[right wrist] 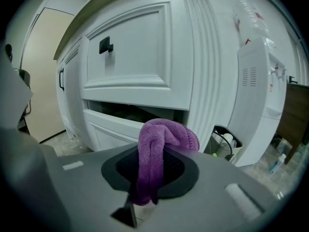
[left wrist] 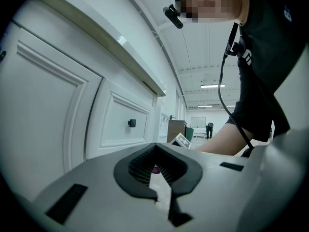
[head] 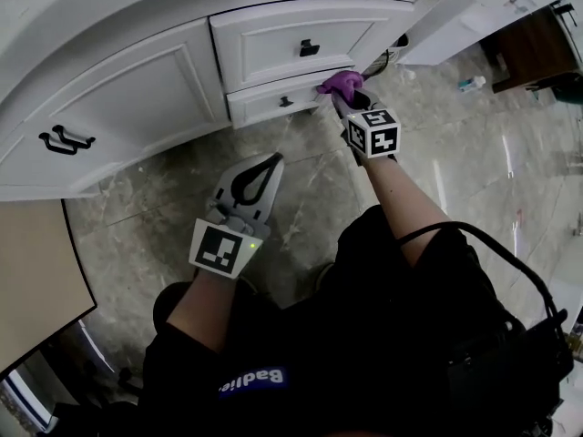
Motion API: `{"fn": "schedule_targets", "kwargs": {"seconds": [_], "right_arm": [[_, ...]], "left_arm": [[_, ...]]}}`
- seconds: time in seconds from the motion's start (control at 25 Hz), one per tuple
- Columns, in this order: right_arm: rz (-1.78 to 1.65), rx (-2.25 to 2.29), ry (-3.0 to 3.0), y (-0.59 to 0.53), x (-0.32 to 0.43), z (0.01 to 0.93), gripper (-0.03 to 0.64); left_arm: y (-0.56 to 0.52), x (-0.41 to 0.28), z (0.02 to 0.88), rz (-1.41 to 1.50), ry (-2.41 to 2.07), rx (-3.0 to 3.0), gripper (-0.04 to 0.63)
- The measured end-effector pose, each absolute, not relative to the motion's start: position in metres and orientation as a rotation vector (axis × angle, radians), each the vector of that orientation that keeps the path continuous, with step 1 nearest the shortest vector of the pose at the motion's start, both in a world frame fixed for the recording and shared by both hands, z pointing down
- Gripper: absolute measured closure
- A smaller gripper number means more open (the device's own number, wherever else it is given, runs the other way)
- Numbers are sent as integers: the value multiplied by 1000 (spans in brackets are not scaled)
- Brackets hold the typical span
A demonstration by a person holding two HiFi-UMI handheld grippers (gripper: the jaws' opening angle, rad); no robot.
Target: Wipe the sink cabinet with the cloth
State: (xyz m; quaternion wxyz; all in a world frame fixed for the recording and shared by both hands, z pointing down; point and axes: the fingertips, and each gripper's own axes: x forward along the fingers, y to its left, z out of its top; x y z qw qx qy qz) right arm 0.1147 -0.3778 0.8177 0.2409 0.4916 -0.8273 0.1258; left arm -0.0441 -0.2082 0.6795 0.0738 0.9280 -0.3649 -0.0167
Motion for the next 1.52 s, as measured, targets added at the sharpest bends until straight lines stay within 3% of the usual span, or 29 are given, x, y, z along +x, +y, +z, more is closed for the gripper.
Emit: {"fn": "schedule_targets", "kwargs": {"seconds": [0.52,0.88,1.12,1.52], "right_arm": [[436,1131,-2489,-338,-39,808,558],[315,835,-2574,-305,-133,797,558],[349,855,-2593,-289,-69,800,558],[505,1231,-2185,-324,141,877,558]], "left_arm": [[-202,-85,658,-139,-1219,2730,591],[-200,-97,644,-183,-1242,2740,591],[-197,-84,638,-199,-1193,2791,591],[-202,-67,643,-185,-1147,2810,591]]}}
